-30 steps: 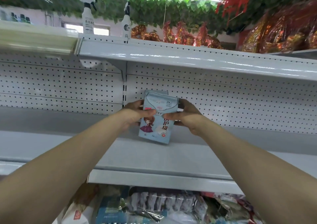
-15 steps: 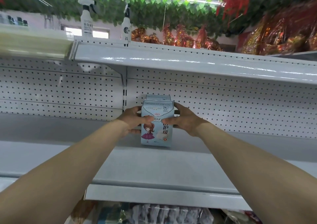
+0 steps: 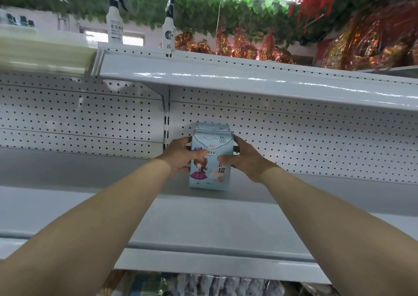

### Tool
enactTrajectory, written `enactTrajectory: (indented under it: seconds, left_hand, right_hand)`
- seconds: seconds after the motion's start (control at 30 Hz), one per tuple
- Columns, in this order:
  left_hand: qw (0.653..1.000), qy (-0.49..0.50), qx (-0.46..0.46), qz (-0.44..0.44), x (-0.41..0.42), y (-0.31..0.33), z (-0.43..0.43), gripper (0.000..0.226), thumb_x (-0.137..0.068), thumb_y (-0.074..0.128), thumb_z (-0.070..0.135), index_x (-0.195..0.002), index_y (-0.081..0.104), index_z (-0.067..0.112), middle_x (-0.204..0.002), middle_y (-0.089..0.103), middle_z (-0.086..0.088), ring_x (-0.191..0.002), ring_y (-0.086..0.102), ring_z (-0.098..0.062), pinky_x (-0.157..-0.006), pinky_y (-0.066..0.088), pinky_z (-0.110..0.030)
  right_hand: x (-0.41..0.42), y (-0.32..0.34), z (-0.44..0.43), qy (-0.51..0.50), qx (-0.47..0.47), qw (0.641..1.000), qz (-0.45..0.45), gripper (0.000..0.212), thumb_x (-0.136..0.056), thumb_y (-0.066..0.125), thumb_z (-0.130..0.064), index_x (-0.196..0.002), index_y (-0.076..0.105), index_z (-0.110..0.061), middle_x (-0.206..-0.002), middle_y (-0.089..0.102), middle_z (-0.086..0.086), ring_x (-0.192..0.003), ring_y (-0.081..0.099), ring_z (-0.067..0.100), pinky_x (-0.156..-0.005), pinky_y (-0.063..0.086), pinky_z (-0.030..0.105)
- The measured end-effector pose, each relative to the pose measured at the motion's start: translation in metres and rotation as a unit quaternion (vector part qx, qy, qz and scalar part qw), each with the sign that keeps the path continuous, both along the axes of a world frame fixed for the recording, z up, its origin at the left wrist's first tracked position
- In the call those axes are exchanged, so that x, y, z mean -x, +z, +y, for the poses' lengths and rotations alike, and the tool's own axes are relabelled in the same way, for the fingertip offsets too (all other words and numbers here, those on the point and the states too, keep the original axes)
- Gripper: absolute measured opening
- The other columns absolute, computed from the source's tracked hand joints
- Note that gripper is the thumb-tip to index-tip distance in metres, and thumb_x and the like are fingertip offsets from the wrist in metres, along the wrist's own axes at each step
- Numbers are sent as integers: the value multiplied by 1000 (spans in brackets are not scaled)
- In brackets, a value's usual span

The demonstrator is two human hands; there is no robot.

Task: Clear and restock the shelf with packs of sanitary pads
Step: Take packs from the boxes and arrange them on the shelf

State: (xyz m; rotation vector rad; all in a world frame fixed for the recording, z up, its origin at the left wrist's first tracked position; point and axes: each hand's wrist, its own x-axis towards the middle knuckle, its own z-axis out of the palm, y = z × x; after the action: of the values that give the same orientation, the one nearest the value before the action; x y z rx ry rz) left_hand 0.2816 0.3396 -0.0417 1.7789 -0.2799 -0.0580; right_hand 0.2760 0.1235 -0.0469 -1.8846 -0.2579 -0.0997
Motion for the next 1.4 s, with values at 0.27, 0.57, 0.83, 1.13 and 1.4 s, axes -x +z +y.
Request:
enactTrajectory:
  seconds: [0.27,0.57,0.83,1.13,1.4]
  left_hand:
    - [998,44,-23,-49,-3,-6,-6,51,-81,82,26,-127,60,26,-107,75,0,-98,71,-17,-87,58,-38]
    - [985,94,-121,-73,12,-2,-4,63,-76,84,41,-130,59,21,-127,64,6,-116,59,-20,-99,47,-32]
    - [982,90,-157,-50,29,4,0,82,-76,83,44,-146,47,22,-141,57,-1,-127,55,-24,-106,45,-36]
    - [961,138,-219,-103,48,24,9,90,-76,85,39,-150,38,23,-148,45,-8,-138,39,-29,-108,41,-39]
    - [931,134,-256,-223,102,33,-10,73,-83,77,37,-147,41,35,-147,35,-5,-137,28,-27,-96,44,-35]
  right_hand:
    - [7,-5,11,-125,60,990,-19,85,-80,81,-22,-152,38,-33,-123,67,3,-110,66,25,-101,53,48]
    - [24,-5,25,-213,101,972,24,88,-86,78,-28,-157,27,-20,-137,60,8,-124,58,29,-102,51,47]
    - [47,5,31,-243,65,967,48,80,-88,77,-26,-154,33,-18,-140,57,9,-126,56,29,-107,48,45]
    - [98,37,34,-255,218,942,14,80,-87,78,-29,-154,35,-25,-145,51,8,-125,55,25,-99,48,31]
    - [159,50,11,-270,426,863,-28,80,-89,74,-39,-155,31,-25,-142,51,11,-133,44,29,-97,46,37]
